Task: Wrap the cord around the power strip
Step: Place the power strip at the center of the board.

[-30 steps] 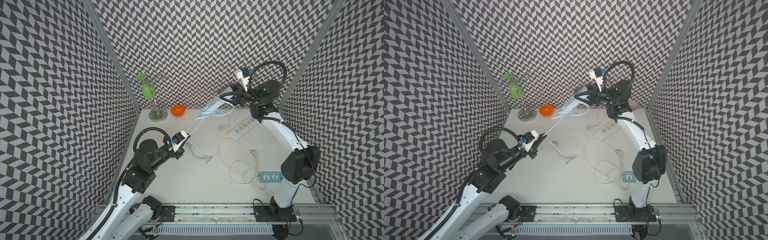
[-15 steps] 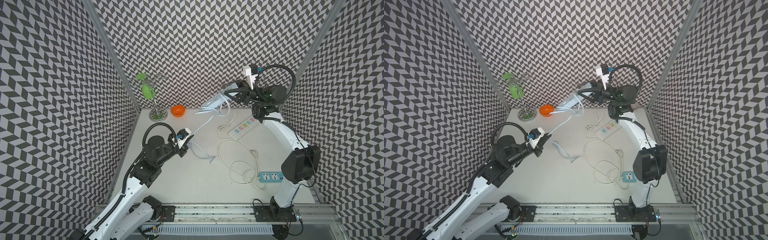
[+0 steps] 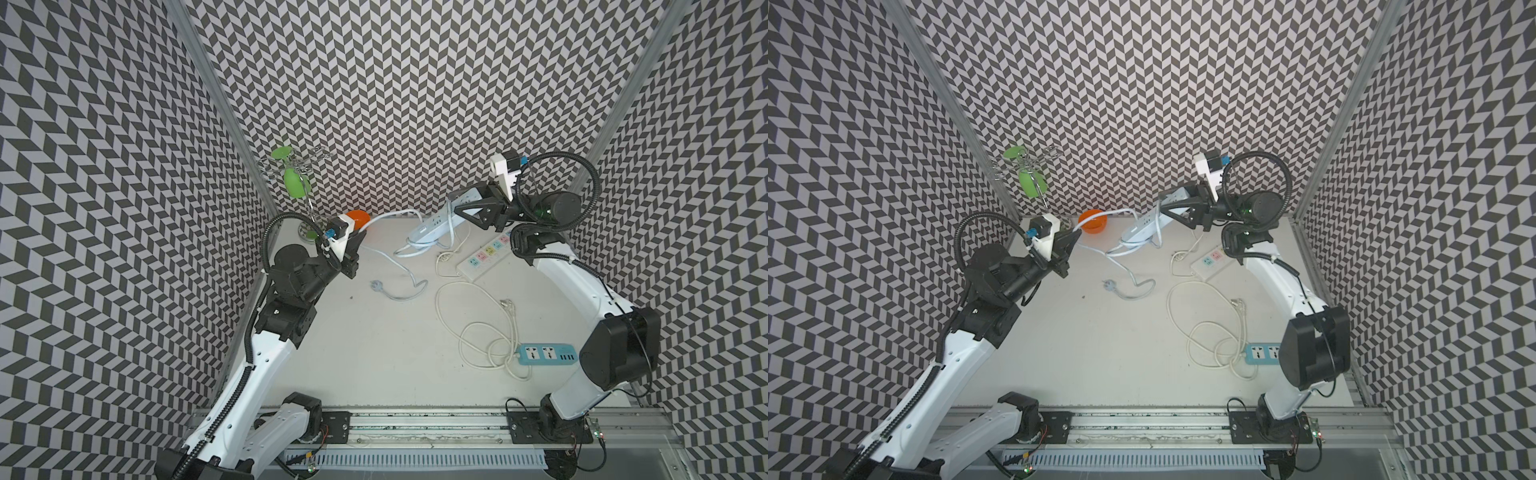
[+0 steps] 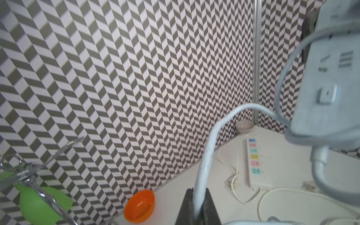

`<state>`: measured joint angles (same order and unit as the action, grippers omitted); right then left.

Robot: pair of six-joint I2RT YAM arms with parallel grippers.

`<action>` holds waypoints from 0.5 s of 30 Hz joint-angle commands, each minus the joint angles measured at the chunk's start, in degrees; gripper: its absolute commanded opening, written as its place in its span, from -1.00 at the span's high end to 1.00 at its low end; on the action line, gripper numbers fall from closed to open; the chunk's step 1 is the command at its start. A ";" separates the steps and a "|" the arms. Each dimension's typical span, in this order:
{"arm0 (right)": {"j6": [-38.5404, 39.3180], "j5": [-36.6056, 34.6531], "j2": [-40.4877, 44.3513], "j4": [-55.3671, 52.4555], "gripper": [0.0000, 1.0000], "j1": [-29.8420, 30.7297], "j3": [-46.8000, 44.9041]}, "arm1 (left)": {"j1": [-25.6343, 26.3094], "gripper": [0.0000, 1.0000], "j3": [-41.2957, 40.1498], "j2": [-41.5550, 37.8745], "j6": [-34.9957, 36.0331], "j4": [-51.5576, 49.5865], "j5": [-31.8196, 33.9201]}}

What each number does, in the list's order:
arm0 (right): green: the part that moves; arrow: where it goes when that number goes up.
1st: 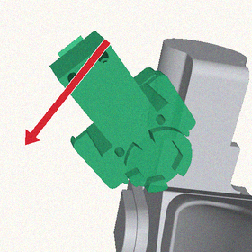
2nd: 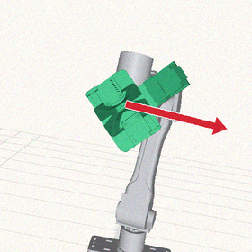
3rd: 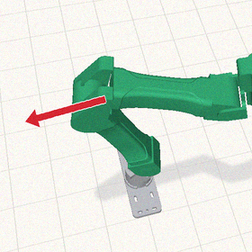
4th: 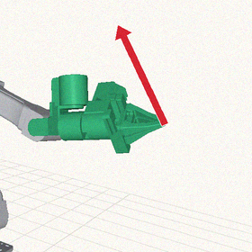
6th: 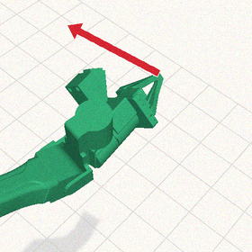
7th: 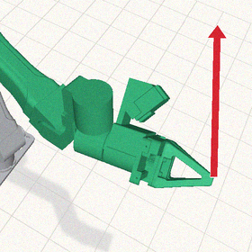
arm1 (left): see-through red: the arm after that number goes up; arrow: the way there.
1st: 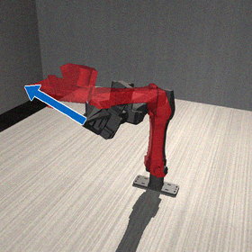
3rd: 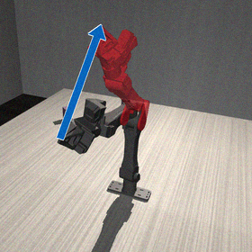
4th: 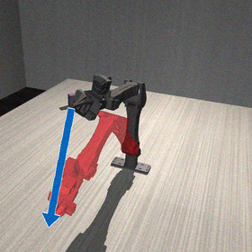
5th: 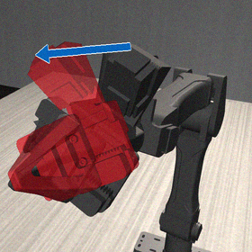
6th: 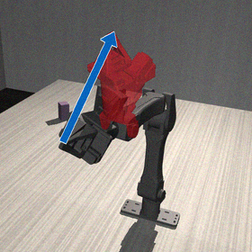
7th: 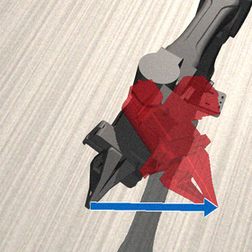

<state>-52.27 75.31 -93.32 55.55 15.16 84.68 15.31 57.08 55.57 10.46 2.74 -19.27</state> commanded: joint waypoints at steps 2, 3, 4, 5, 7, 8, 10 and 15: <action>12.25 0.79 4.87 -11.58 1.00 0.39 -2.30 | -3.78 1.00 5.63 1.44 -3.63 4.70 0.02; 14.61 0.97 5.34 -14.57 1.00 0.61 -2.58 | -4.44 1.00 6.44 2.01 -3.86 4.82 -0.30; 18.69 0.89 5.85 -19.63 1.00 0.82 -2.59 | -4.82 1.00 7.34 2.49 -3.97 4.66 -0.38; 22.95 0.67 6.48 -24.52 1.00 1.07 -2.71 | -5.01 1.00 8.00 2.91 -3.85 4.49 -0.21; 30.96 -0.27 7.60 -34.45 1.00 1.33 -3.48 | -5.44 1.00 8.55 3.05 -3.63 4.21 0.67; 34.12 -0.76 8.15 -38.16 1.00 1.36 -4.44 | -5.75 1.00 8.52 2.89 -3.60 4.07 1.25; 40.74 -2.51 9.74 -44.87 1.00 1.37 -7.63 | -6.56 1.00 8.30 2.53 -2.75 3.33 2.81; 49.04 -8.18 13.43 -52.18 1.00 1.72 -15.57 | -7.49 1.00 8.76 2.33 -0.73 1.56 7.59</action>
<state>-13.37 70.76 -82.30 13.13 16.73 71.31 9.06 63.66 58.87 9.65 2.57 -17.28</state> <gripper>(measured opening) 0.455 0.094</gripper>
